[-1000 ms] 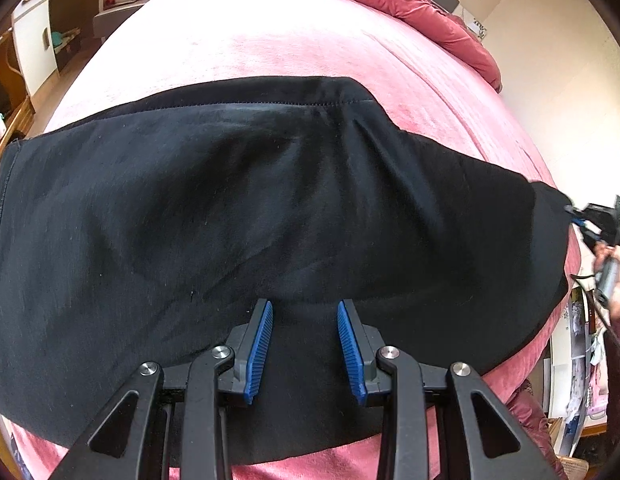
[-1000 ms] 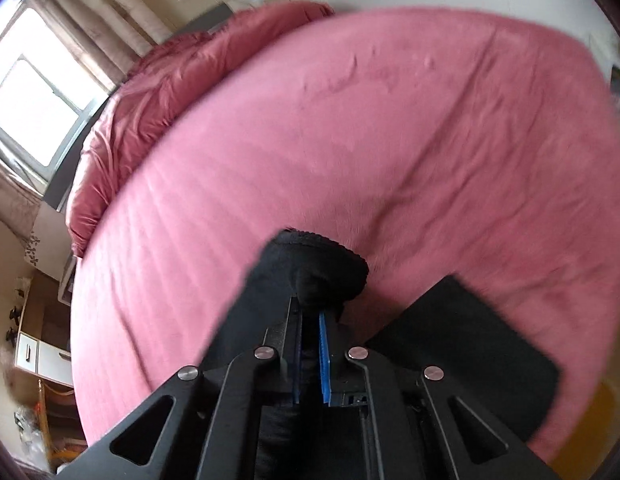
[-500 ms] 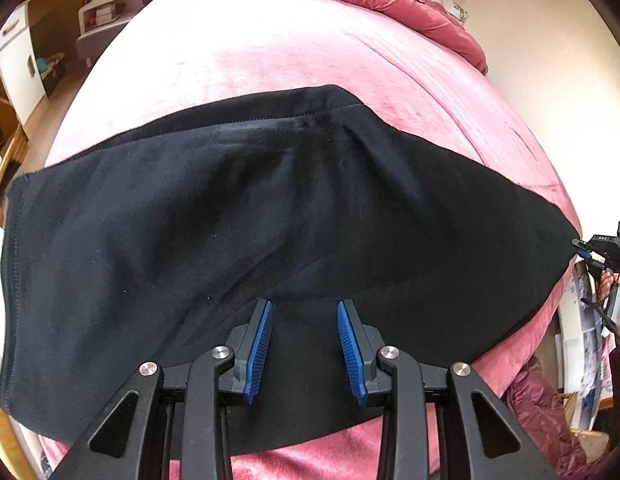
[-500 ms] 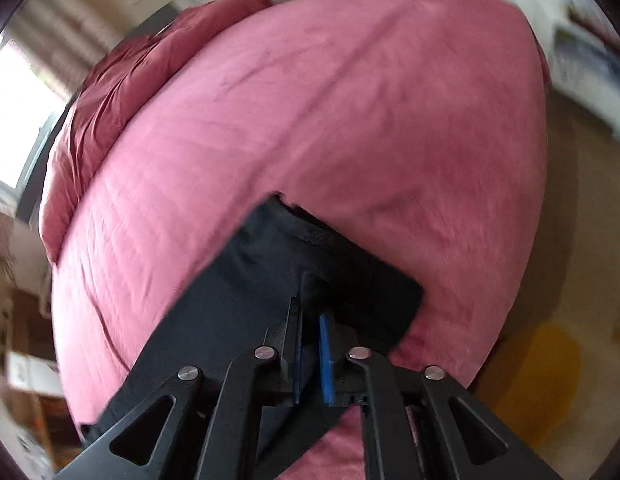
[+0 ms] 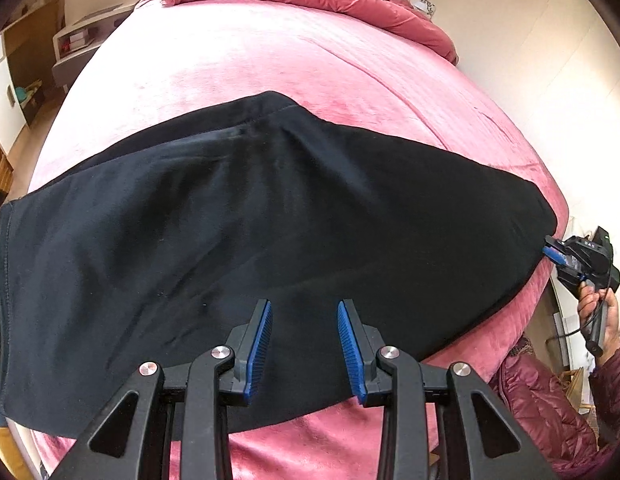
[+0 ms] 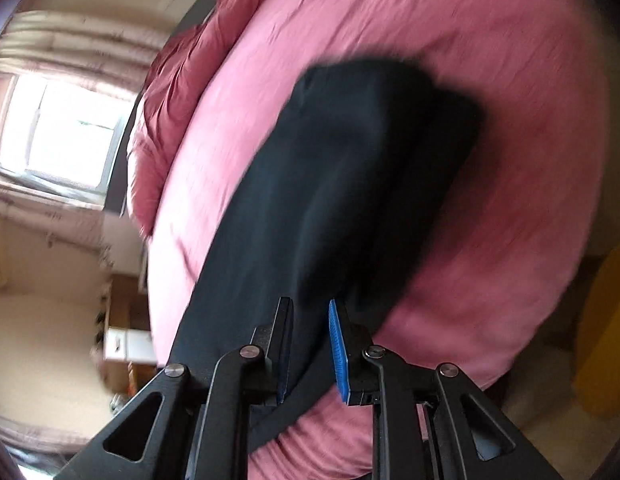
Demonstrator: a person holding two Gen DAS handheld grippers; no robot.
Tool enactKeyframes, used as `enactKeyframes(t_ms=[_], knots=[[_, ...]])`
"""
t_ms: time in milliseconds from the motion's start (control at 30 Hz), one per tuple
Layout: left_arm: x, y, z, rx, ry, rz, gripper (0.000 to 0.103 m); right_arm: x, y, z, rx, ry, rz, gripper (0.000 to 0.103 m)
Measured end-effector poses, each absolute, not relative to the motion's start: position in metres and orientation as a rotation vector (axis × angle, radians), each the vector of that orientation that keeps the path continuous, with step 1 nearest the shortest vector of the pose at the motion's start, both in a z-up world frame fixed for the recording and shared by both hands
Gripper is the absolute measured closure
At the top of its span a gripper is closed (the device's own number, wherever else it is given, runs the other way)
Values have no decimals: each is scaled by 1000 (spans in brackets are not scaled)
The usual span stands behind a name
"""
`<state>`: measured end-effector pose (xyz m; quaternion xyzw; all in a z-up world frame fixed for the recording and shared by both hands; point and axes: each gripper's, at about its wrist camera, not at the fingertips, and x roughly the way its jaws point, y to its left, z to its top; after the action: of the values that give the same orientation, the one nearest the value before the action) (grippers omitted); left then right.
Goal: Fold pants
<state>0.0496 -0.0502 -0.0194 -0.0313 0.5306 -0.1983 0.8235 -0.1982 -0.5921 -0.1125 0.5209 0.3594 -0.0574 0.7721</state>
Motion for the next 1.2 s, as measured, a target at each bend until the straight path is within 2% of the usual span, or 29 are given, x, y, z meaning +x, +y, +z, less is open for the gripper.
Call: enactKeyframes(t_ms=[33,67,167,200,267,300,633,700,767,800,833,867,1033,1200], knots=[[49,-53,-19,-64,1129,-426,69,-196,-587,-118,1152,766,-104,67],[47,-57,-20,-62,1130,-427,69,-193,-586,-122,1168,758,-94,63],[43,-62,-21,-59,1139,-429,69,-183,-581,-130,1200,738,-63,60],[43,-64,-23,-61,1145,-430,69,-182,-577,-133,1212,740,-60,55],[44,-68,-26,-69,1155,-437,69,-178,-574,-138,1248,710,-41,37],[43,-67,-28,-70,1160,-439,69,-179,-571,-139,1257,696,-34,34],[48,-67,-44,-80,1177,-449,69,-173,-526,-117,1213,679,173,32],[46,-67,-44,-79,1176,-449,69,-174,-532,-118,1227,651,101,44],[48,-61,-45,-77,1174,-451,69,-176,-536,-117,1207,642,35,78],[47,-60,-44,-76,1176,-449,69,-176,-537,-116,1200,641,23,83],[46,-58,-43,-75,1177,-449,69,-175,-537,-115,1183,653,8,92],[46,-58,-42,-74,1178,-449,69,-175,-536,-112,1142,679,-14,95],[45,-63,-37,-53,1167,-464,69,-188,-528,-96,1007,742,-63,96],[45,-68,-41,-53,1183,-462,69,-198,-531,-116,983,842,-120,95]])
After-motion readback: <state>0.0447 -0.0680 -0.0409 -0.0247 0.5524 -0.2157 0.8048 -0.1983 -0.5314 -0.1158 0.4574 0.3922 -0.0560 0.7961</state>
